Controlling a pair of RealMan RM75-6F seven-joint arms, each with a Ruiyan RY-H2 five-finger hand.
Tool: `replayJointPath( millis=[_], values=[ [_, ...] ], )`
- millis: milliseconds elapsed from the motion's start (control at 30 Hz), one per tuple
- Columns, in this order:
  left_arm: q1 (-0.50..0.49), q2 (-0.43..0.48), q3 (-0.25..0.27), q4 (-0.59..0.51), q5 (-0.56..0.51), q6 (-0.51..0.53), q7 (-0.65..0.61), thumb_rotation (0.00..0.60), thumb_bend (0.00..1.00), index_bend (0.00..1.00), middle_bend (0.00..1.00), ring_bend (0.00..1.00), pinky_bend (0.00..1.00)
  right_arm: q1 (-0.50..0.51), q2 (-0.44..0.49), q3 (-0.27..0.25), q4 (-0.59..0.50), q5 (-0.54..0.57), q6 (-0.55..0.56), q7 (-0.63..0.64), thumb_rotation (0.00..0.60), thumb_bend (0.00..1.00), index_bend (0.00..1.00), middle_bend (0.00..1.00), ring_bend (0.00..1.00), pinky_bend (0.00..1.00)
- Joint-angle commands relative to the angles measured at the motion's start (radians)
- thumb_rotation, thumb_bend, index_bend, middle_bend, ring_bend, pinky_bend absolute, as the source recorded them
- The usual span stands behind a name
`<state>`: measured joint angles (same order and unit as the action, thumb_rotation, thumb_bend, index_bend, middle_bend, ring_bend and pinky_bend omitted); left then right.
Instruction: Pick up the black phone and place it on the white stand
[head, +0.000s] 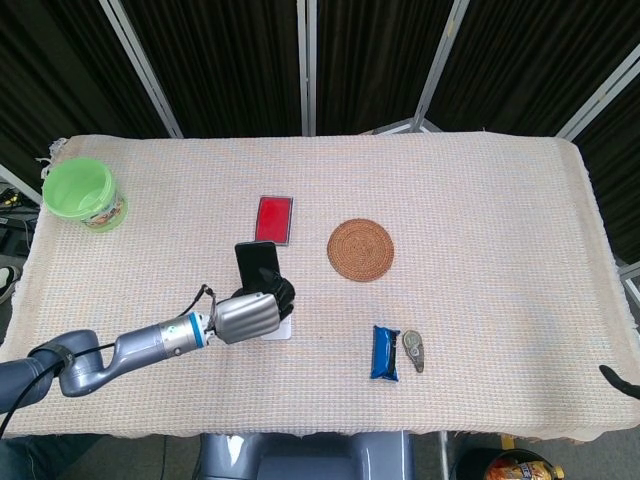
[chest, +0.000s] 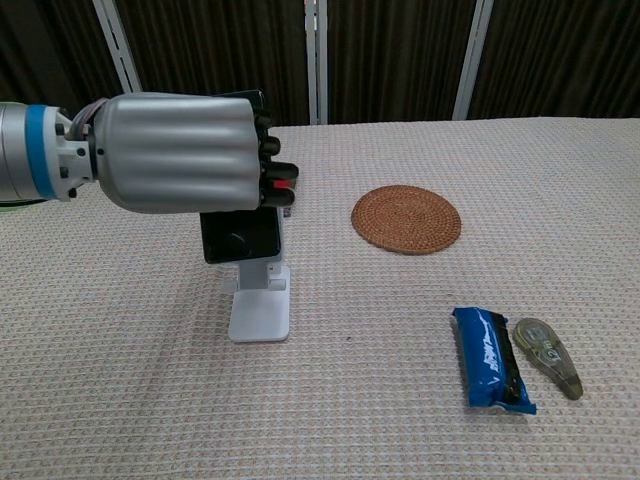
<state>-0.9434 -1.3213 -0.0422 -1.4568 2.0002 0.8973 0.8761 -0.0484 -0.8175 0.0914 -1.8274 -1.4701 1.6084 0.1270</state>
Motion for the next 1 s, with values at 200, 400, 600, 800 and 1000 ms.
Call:
replayJointPath(
  millis=[200,400,600,800,1000],
  values=[
    [-0.017,-0.018,-0.012,-0.001,-0.023,-0.066,0.075,0.600,0.08,0.66,0.41,0.48,0.48,-0.002,0.002,0.003,0.006,0.012,-0.003,0.012,0.600,0.00,0.00,0.00,0.00,0.00],
    [-0.024,-0.039,0.000,0.018,-0.017,-0.085,0.095,0.600,0.08,0.65,0.41,0.48,0.46,-0.002,-0.001,0.005,0.003,0.014,-0.001,0.002,0.600,0.00,0.00,0.00,0.00,0.00],
    [-0.033,-0.078,0.001,0.057,-0.016,-0.082,0.101,0.600,0.08,0.65,0.41,0.48,0.45,-0.001,-0.003,0.006,0.000,0.016,-0.003,-0.008,0.600,0.00,0.00,0.00,0.00,0.00],
    [-0.045,-0.096,0.011,0.069,-0.007,-0.091,0.112,0.600,0.08,0.64,0.40,0.48,0.44,0.000,-0.003,0.006,0.000,0.020,-0.007,-0.008,0.600,0.00,0.00,0.00,0.00,0.00],
    [-0.046,-0.109,0.025,0.078,-0.005,-0.100,0.123,0.600,0.08,0.63,0.40,0.47,0.44,-0.002,-0.001,0.007,0.003,0.019,-0.003,0.002,0.600,0.00,0.00,0.00,0.00,0.00]
  ],
)
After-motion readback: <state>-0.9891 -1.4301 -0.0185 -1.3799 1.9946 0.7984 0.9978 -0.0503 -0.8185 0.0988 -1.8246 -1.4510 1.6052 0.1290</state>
